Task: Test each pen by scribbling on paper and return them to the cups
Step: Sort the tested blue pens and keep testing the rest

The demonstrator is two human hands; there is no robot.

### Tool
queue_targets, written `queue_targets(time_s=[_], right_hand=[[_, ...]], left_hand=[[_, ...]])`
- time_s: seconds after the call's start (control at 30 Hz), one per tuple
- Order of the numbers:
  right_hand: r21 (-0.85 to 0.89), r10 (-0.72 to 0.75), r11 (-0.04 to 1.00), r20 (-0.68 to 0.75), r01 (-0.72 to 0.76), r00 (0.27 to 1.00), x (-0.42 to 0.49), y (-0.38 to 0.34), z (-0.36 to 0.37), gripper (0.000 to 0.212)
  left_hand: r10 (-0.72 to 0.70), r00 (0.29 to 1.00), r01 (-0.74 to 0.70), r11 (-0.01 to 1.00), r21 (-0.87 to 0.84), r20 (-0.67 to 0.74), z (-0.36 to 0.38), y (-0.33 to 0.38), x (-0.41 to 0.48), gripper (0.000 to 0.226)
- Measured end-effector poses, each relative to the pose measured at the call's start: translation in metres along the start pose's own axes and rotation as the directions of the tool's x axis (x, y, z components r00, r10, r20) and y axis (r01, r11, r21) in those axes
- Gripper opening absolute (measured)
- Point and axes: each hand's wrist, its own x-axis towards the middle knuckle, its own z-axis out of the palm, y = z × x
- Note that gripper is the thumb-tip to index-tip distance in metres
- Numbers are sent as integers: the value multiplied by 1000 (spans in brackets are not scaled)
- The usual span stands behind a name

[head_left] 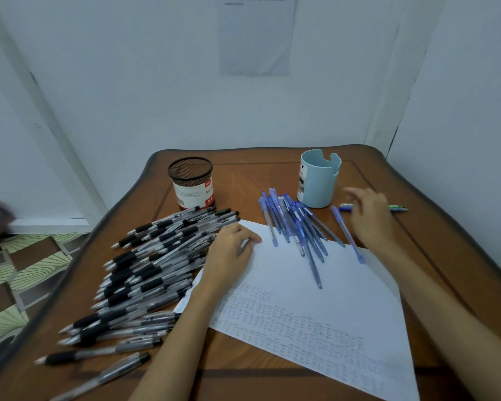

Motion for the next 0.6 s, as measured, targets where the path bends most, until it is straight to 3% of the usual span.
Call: queue_targets(time_s=[0.07,0.17,0.5,0.57,0.6], right_hand=[[-232,47,972,100,-23,994,24,23,-1,45],[-461,45,881,307,107,951,44,53,-1,40],[-522,-151,758,442,390,884,58,69,-9,26],[-463,-231,795,366,392,902,54,63,-18,15],[-367,-278,858,258,361,925,48,57,-25,8]], left_hand=[[-4,1000,4,1000,-1,2,-1,0,0,23],[-4,1000,4,1000,2,1,-2,2,0,23],[-14,1000,14,1000,10,18,-2,1,-1,23],[-13,1000,13,1000,10,11,-2,1,-1,23],[-14,1000,14,1000,10,10,-2,2,-1,23]])
